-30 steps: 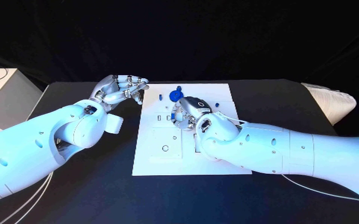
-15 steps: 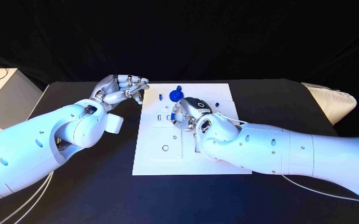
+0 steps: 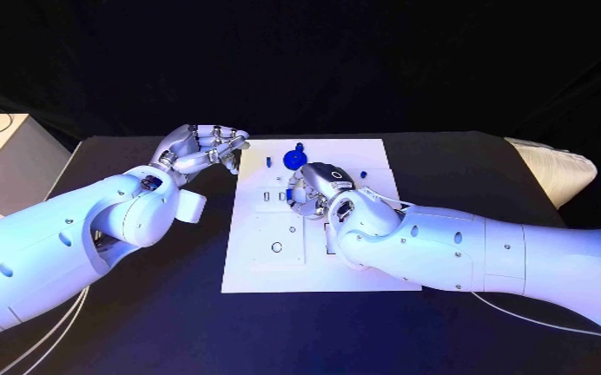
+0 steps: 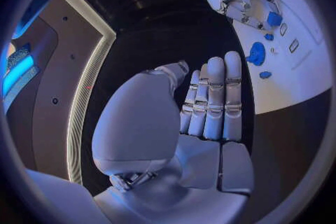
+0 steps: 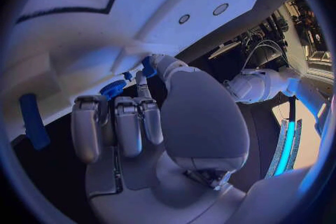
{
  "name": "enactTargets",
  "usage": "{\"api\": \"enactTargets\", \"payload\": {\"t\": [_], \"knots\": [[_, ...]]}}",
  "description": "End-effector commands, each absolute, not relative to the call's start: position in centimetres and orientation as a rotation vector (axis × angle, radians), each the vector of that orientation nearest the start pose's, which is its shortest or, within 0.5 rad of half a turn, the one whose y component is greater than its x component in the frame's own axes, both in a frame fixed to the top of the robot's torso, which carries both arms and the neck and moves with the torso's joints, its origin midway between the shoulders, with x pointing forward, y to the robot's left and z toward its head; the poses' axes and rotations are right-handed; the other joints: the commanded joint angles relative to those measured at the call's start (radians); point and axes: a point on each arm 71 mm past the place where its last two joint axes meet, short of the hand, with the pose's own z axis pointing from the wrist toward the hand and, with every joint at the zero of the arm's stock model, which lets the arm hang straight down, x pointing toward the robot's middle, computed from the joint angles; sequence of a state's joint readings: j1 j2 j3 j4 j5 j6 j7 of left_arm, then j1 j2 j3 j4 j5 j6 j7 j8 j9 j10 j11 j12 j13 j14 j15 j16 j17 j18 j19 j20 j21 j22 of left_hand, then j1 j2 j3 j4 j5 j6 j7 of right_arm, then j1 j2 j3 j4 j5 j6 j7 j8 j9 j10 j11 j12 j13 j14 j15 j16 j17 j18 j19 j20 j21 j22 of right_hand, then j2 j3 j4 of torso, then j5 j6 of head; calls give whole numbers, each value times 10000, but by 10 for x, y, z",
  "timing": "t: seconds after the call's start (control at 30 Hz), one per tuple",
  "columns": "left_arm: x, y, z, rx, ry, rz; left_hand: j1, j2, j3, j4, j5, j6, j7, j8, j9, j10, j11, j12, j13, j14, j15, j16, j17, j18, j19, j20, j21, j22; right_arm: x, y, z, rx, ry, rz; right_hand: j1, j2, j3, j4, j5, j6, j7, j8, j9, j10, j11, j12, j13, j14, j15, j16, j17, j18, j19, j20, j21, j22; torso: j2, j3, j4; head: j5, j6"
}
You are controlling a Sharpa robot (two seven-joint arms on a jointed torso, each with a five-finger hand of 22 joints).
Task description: Assemble the parts on the task board
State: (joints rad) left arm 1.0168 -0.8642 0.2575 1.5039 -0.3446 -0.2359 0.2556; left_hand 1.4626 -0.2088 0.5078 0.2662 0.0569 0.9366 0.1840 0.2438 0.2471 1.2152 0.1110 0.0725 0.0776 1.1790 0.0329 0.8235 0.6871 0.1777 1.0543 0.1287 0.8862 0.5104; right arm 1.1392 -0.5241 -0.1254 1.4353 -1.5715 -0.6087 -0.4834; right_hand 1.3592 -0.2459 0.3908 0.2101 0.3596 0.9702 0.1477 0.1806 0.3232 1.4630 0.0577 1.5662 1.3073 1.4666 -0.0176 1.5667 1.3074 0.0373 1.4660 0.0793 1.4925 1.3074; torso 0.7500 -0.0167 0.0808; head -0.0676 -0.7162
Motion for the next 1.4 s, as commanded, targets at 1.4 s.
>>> {"api": "enactTargets", "payload": {"t": [1.4], "knots": [[526, 179, -200, -4155, 21453, -6983, -2287, 542, -1004, 273, -50, -1158, -621, 3471, 1898, 96, -677, 10739, 8578, 3347, -521, 6708, 7379, -724, 2334, -460, 4400, 5381, 501, -205, -136, 3720, 14805, 8134, 781, 284, -1593, 711, -109, -212, 80, -33, -85, 986, 148, -39, 2558, 1040, 139, 38, 2625, -98, 658, 167, -148, 1648, -557, 318, -256, 544, -106]]}}
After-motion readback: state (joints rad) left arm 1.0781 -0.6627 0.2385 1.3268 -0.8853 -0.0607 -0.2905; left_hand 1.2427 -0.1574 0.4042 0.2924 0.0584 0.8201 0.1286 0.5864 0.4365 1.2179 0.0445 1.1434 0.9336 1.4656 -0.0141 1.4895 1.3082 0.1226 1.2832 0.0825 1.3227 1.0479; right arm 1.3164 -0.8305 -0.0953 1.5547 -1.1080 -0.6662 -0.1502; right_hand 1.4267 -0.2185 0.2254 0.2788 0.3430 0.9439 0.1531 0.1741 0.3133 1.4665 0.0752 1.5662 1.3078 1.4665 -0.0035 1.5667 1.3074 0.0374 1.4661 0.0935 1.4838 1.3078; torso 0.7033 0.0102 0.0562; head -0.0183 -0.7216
